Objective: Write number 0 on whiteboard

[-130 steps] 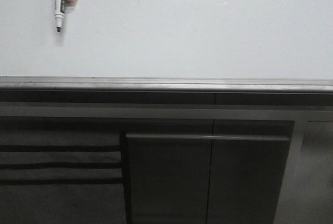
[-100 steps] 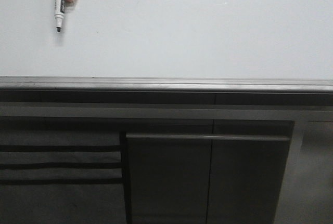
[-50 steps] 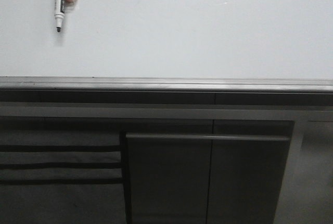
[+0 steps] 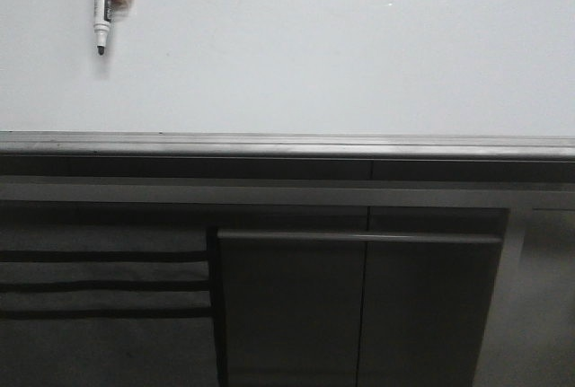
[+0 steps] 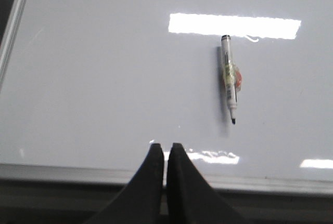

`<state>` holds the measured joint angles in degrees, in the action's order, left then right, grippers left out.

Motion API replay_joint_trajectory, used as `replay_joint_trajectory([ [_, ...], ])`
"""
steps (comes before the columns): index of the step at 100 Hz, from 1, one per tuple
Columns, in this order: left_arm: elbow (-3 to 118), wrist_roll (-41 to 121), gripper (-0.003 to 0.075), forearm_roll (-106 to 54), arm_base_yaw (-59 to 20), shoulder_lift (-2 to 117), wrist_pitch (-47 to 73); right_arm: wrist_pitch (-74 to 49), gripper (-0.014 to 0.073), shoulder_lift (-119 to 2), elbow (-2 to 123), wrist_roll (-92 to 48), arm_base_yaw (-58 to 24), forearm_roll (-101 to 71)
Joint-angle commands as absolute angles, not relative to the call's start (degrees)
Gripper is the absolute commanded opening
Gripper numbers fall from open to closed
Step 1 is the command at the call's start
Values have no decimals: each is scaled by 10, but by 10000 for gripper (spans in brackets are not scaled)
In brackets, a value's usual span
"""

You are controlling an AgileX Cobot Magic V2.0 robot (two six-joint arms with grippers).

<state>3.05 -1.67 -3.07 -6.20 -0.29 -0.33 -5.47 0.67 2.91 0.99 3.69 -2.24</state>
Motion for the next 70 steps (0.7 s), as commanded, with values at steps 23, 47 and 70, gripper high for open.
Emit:
replay_joint_trajectory([
  [23,252,-22,-20,-18,-61,74,147,-216,-73,-69,247,0,40,-26],
  [47,345,-22,-20,13,-61,188,267,-347,-73,-209,364,-41,40,-37],
  [70,343,-22,-20,13,-61,228,272,-349,-73,-271,370,-41,40,-42],
])
